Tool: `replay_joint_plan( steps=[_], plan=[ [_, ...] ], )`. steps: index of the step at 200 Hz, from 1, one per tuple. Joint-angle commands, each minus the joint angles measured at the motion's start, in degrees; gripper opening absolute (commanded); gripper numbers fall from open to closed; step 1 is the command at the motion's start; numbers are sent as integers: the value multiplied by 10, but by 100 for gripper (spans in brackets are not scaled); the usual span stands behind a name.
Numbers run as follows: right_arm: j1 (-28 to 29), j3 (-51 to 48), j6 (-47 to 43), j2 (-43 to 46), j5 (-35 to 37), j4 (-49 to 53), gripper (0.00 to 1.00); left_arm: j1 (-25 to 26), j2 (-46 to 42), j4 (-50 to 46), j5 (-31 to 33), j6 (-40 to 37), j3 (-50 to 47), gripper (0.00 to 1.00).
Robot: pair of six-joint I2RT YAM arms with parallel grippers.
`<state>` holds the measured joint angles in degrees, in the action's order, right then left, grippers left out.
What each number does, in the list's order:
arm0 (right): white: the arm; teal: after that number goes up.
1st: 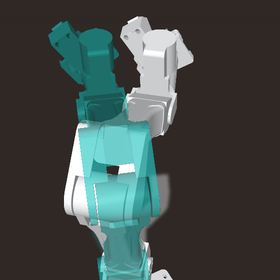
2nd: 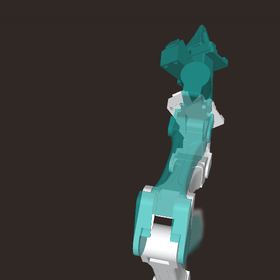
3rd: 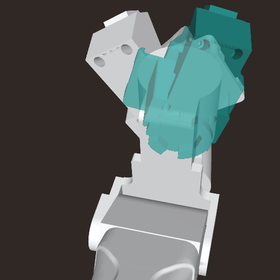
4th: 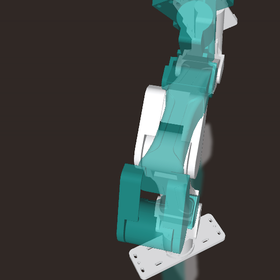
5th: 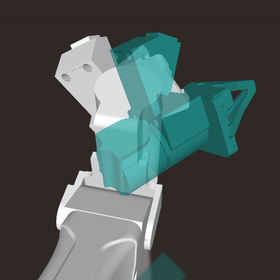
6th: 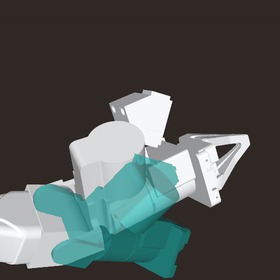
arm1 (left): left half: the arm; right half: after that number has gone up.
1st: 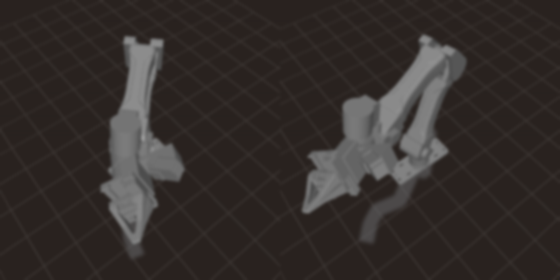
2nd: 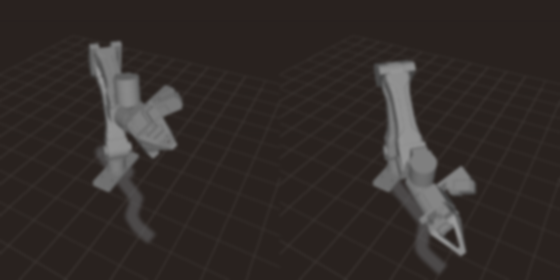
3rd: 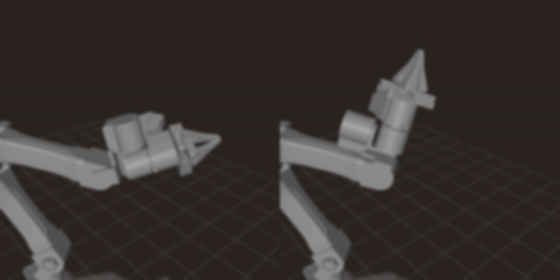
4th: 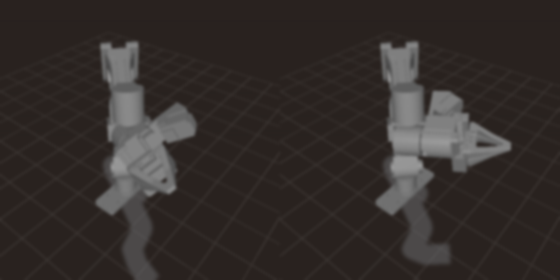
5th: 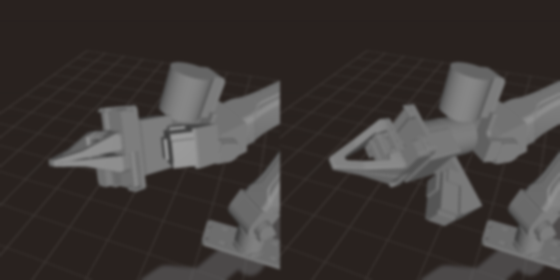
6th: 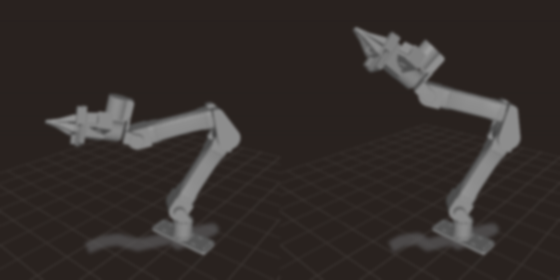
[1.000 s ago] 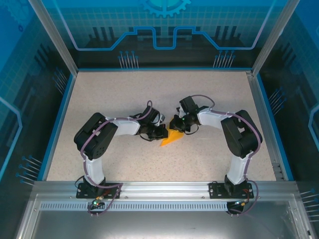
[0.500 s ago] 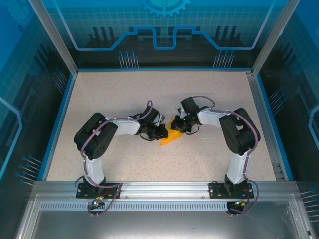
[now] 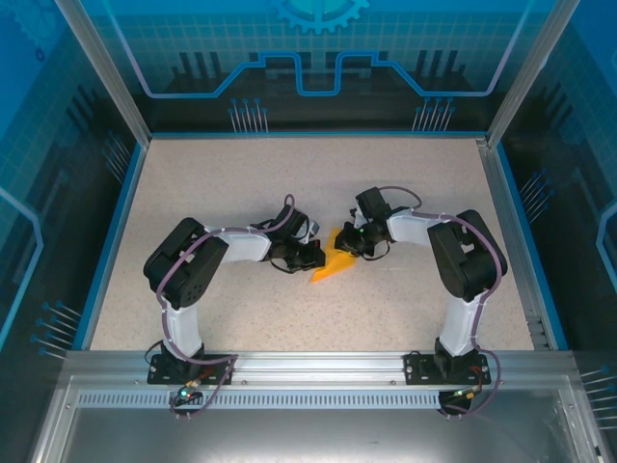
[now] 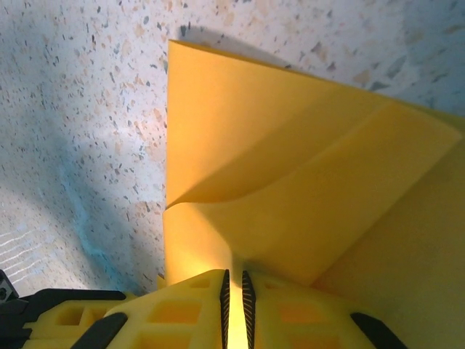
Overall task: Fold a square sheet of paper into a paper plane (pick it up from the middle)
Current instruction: Fourth fold the wing at the center of the table.
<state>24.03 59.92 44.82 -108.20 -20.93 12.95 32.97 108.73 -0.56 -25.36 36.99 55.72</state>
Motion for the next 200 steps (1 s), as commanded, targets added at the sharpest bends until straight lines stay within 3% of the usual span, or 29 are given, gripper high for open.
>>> replay_joint_plan(
  steps=[1, 45, 81, 122, 200],
  plan=[
    [-25, -5, 5, 5, 39, -9, 18, -5, 13, -53, 4, -10, -19, 2],
    [-28, -7, -10, 42, 16, -35, 18, -7, 8, -64, 5, -11, -14, 2],
    [18, -16, -29, 73, 0, -28, 18, -8, 9, -67, 9, -11, -8, 2],
    [45, -43, 1, 54, -4, -53, 17, -8, 10, -67, 11, -5, -7, 1],
    [46, -53, -5, 7, -44, -71, 9, -8, 10, -78, 15, -7, -1, 0]
  ],
)
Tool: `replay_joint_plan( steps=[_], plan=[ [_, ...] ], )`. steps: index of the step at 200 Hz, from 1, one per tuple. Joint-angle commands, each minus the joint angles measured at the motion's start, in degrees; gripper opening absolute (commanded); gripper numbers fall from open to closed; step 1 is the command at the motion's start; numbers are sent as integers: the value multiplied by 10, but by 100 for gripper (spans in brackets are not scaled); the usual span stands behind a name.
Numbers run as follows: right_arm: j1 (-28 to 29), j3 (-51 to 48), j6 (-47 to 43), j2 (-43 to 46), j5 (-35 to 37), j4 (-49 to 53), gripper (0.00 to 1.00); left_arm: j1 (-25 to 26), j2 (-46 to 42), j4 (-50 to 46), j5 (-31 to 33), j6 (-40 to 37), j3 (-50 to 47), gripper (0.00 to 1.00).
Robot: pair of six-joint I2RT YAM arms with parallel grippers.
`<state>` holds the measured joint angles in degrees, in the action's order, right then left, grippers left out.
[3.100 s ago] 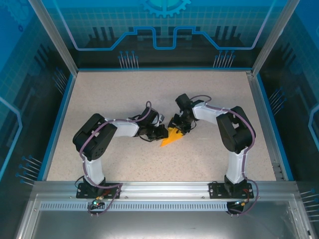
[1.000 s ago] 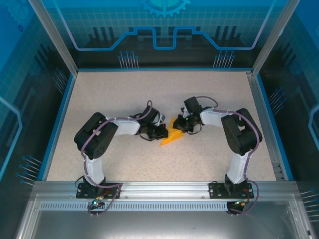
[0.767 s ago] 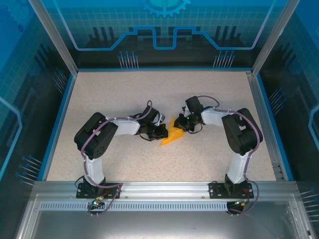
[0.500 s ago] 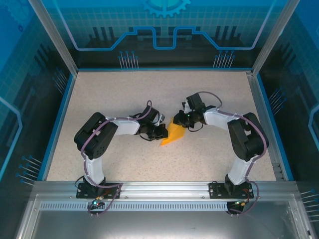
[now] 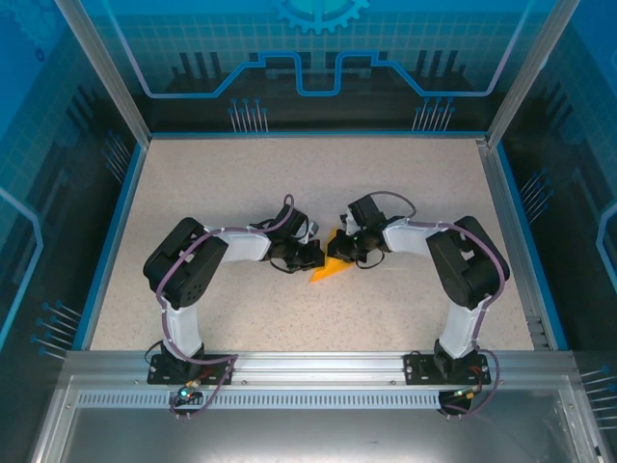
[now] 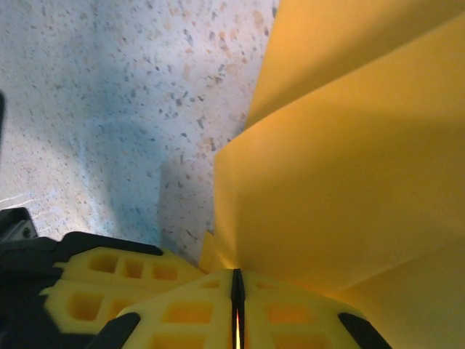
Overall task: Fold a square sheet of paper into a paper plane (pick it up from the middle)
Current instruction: Fourth fold the wing at the center of the table.
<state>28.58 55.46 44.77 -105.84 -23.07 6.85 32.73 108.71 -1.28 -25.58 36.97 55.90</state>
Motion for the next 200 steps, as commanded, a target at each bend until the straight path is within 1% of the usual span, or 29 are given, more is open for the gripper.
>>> replay_joint_plan(
  steps=[1, 42, 107, 146, 200],
  plan=[
    [0, -9, -5, -17, -22, -11, 9, -5, 10, -71, 17, -7, -3, 0],
    [-20, -6, -27, -26, 8, 15, 8, -5, 15, -85, 19, -10, -1, 0],
    [-77, 24, -55, -41, 20, 30, 8, -6, 28, -107, 12, -21, 2, 0],
    [-110, 55, -51, -60, 44, 57, 9, -5, 31, -110, 8, -25, 3, 0],
    [-154, 94, -49, -77, 52, 80, 10, -5, 31, -111, 7, -30, 4, 0]
  ],
)
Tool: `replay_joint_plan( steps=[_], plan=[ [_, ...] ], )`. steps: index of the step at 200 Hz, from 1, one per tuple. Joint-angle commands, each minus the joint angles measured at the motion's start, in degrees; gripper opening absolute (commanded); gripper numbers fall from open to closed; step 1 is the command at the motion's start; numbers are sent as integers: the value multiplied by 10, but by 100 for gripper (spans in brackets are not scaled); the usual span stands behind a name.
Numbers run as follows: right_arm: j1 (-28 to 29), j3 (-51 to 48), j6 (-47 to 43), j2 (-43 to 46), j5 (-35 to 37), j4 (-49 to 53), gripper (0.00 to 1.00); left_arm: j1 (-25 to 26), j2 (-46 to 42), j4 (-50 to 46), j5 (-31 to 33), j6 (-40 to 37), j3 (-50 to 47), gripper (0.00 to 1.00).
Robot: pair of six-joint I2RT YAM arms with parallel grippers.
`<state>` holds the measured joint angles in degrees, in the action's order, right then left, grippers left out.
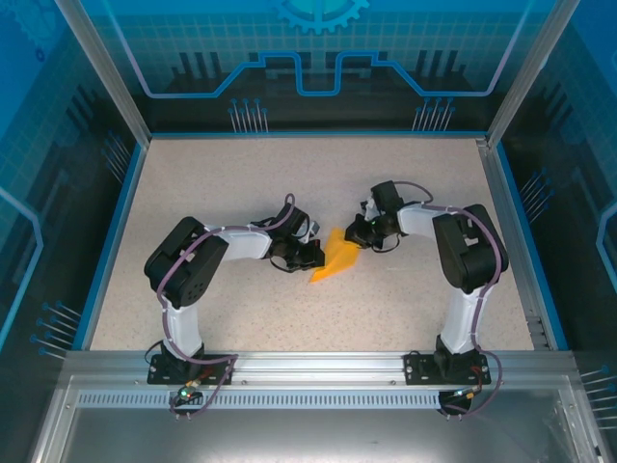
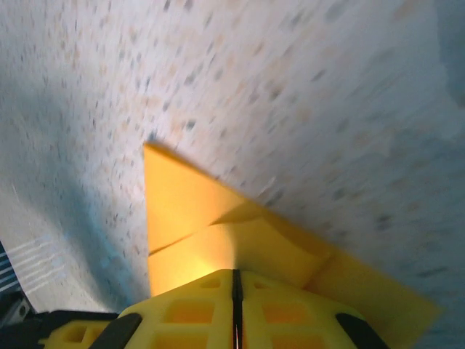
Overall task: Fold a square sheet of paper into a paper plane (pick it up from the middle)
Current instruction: Fourth fold the wing at the center of the table.
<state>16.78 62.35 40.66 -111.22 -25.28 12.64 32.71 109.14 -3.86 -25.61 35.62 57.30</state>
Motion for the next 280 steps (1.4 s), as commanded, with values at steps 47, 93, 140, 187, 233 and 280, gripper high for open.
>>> replay_joint_plan(
  steps=[47, 93, 140, 187, 233, 280],
  plan=[
    [-54, 41, -33, 10, 92, 27, 10, -5, 27, -84, 10, -17, -8, 0],
    [-22, -22, -40, 125, 81, -5, 12, -5, 24, -84, 14, -16, -6, 0],
    [58, -82, 20, 112, 14, -62, 12, -4, 23, -81, 16, -14, -6, 0],
    [102, -94, 70, 71, -11, -120, 11, -3, 21, -80, 15, -12, -6, 0],
    [108, -92, 72, 46, 3, -101, 10, -2, 16, -80, 13, -8, -3, 0],
    [106, -96, 65, 25, 33, -57, 9, -1, -11, -88, 2, -10, 12, 2]
  ],
)
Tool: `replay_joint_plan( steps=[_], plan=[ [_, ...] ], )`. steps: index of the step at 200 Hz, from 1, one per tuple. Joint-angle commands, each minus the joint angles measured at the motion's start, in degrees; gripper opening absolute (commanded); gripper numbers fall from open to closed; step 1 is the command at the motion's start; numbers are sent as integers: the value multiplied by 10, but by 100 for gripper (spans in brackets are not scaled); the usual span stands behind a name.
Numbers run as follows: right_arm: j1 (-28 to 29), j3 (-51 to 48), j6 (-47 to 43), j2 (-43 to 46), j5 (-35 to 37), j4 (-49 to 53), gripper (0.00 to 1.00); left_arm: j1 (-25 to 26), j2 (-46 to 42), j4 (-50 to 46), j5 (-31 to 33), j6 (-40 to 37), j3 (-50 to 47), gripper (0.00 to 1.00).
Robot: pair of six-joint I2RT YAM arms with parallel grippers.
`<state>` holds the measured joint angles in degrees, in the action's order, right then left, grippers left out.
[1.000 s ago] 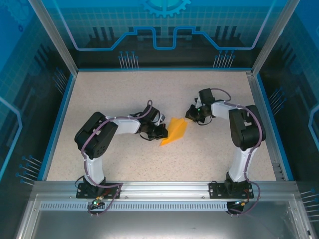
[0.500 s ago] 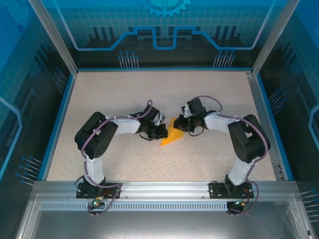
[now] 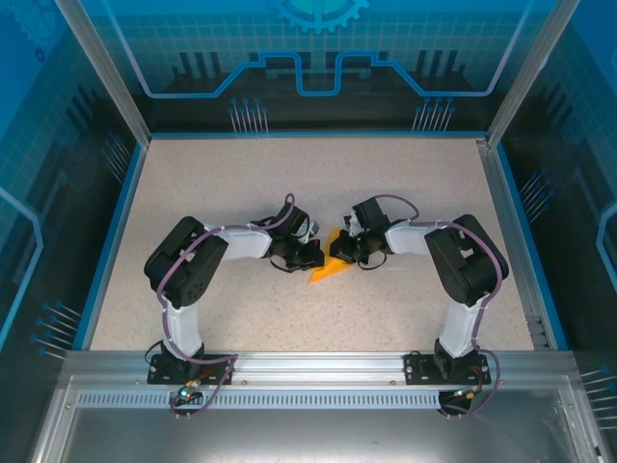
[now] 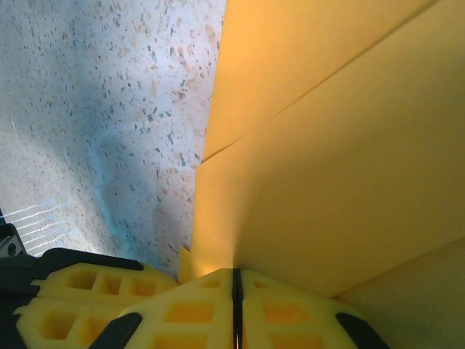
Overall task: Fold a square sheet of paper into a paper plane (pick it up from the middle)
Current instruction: Fourth fold the wing at the center of the table.
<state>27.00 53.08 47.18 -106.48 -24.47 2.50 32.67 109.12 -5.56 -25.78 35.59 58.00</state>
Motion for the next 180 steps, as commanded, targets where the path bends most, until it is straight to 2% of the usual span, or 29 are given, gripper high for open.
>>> replay_joint_plan(
  steps=[1, 63, 180],
  plan=[
    [4, -3, -1, -23, 26, 45, 9, -1, -12, -71, 3, -10, 6, 2],
    [3, 1, -5, -31, 45, 68, 9, 2, -64, -74, -37, 21, 22, 18],
    [3, 11, -1, -45, 59, 90, 9, 29, -26, -115, -41, 31, 42, 21]
  ],
)
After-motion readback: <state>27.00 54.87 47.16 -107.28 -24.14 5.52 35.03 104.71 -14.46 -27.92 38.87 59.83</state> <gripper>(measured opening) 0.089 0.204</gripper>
